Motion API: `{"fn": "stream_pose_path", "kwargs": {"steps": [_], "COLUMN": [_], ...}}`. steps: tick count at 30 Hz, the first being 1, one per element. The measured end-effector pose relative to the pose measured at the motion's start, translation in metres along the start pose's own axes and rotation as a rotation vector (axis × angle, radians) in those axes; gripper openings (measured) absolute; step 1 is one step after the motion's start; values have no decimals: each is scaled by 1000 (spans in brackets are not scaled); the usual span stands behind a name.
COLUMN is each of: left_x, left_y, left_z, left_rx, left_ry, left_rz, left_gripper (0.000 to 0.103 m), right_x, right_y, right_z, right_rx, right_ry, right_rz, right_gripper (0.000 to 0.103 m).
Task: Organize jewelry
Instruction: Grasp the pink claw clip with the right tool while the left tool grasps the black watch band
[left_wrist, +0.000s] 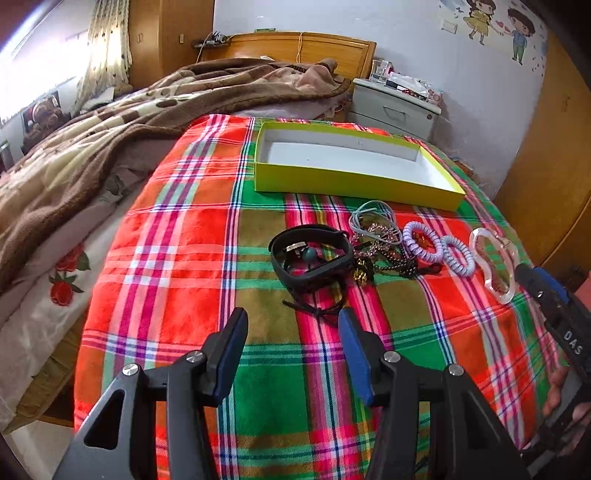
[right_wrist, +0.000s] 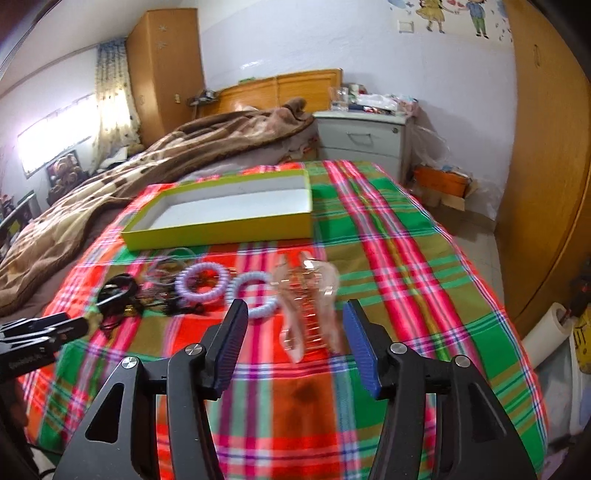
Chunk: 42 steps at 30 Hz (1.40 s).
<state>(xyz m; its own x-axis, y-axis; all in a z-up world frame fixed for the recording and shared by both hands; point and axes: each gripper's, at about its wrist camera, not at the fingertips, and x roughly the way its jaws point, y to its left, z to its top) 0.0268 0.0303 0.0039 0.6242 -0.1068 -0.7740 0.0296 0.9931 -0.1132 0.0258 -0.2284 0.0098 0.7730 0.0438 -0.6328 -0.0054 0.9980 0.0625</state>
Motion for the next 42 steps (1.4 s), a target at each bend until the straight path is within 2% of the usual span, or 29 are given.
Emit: {"fn": "stream_pose_path", "kwargs": {"steps": [4, 8, 12, 14, 15, 16, 18, 28, 33, 35, 38, 42], "left_x": [3, 8, 10, 13, 13, 14, 15, 23, 34, 39, 47, 51], "left_y": [2, 5, 9, 13, 14, 15, 18, 32, 33, 30, 16, 2], "left_z": [5, 8, 12, 13, 14, 15, 17, 37, 52, 57, 60, 61], "left_rx": [-4, -17, -33, -46, -47, -50, -58, -79, -37, -12, 91, 156], "left_ry": [10, 21, 22, 36, 39, 40, 42, 48, 67, 88, 108, 113], "left_rz": [-27, -70, -90, -87, -84, -83, -84, -82, -88, -127, -96, -91], "left_gripper": [53, 53, 53, 53, 53, 53, 53, 53, 53, 53, 53, 53], "right_x": [17, 35, 43, 43, 43, 43, 42, 29, 21, 19, 17, 16], "right_y": [-10, -14, -12, -10, -9, -9, -7, -11, -10, -10, -10, -10], "right_z": [6, 8, 8, 9, 9, 10, 10, 23, 30, 32, 32, 33], "right_rx": [16, 38, 16, 2, -4, -9, -17, 9, 25, 29, 43, 58], "right_ry": [42, 122, 153, 150, 147, 142, 141, 68, 29, 19, 12, 10], "right_rz": [9, 84, 76, 74, 73, 69, 56, 52, 70, 81, 85, 90], "right_gripper": [55, 55, 55, 53, 41, 35, 30, 27, 27, 27, 27, 27]}}
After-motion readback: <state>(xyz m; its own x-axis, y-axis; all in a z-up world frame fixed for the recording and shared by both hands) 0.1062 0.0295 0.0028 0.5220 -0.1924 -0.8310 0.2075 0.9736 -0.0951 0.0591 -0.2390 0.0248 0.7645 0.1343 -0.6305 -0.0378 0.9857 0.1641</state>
